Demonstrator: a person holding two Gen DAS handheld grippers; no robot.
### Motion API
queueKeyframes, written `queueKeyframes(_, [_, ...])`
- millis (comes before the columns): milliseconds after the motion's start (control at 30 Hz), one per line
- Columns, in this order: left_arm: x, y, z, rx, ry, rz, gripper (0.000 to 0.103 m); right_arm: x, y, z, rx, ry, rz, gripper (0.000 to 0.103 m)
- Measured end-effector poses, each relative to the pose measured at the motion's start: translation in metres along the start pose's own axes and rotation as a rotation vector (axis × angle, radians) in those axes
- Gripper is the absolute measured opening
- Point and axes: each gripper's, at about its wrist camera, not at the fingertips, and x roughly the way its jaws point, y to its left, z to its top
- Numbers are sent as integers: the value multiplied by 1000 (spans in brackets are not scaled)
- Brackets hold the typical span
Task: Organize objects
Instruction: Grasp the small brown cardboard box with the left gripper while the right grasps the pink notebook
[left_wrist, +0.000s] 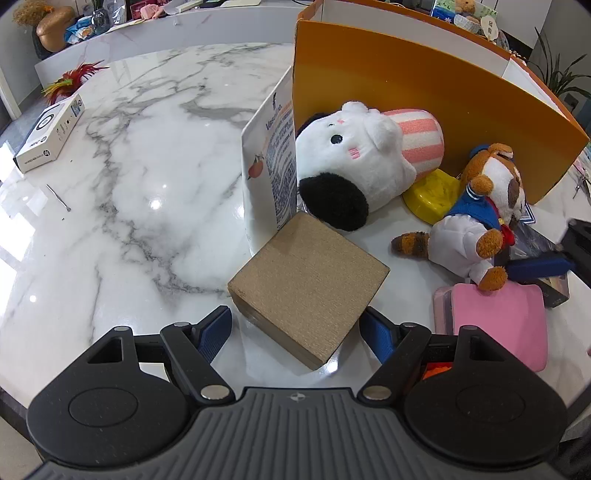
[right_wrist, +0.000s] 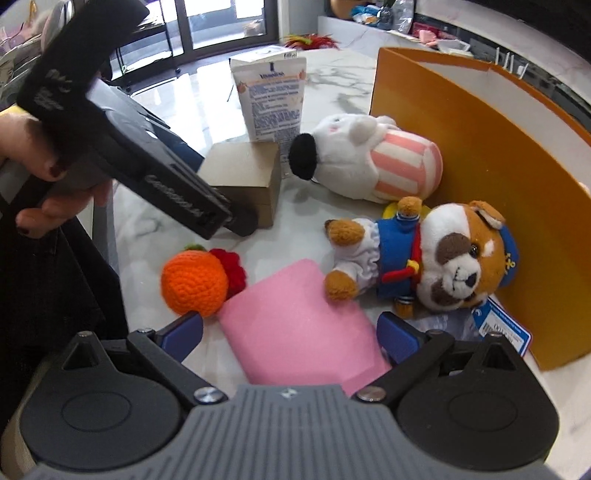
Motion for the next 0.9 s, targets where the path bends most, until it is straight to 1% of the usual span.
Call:
queueKeyframes(100, [0, -1, 0, 3, 0, -2, 90, 6, -4, -5, 1, 1, 11, 101])
queueKeyframes(133, [0, -1, 0, 5, 0, -2, 90, 10, -3, -7, 1, 21, 14, 102])
queueKeyframes(200, [1, 0, 1, 4, 3, -3, 90, 10, 5, -10, -54, 28, -2, 102])
queueKeyframes(233, [1, 0, 1, 2, 4, -2, 91, 10, 6, -11, -62, 31, -4, 102])
queueKeyframes(300, [1, 0, 2, -1, 6, 1, 91, 8, 4, -12, -32, 39, -6, 102])
queueKeyframes(367, [1, 0, 1, 0, 6, 0, 91, 5, 6, -15, -14, 68, -37, 102])
queueKeyframes(500, [0, 1, 1, -3, 7, -1, 91, -1, 10, -19, 97, 130, -104, 102])
queueKeyframes(633, [0, 0, 1, -3, 9, 2, 91, -5, 20, -23, 74, 151, -78, 102])
queueKeyframes(733, [0, -1, 0, -1, 8, 3, 91, -3, 20, -23, 39, 118, -83, 102])
queueKeyframes(833, [0, -1, 0, 0, 7, 4, 91, 0, 16, -20, -17, 57, -96, 102])
queueKeyframes(900, [0, -1, -1, 3, 5, 7, 91, 4, 9, -19, -7, 37, -57, 102])
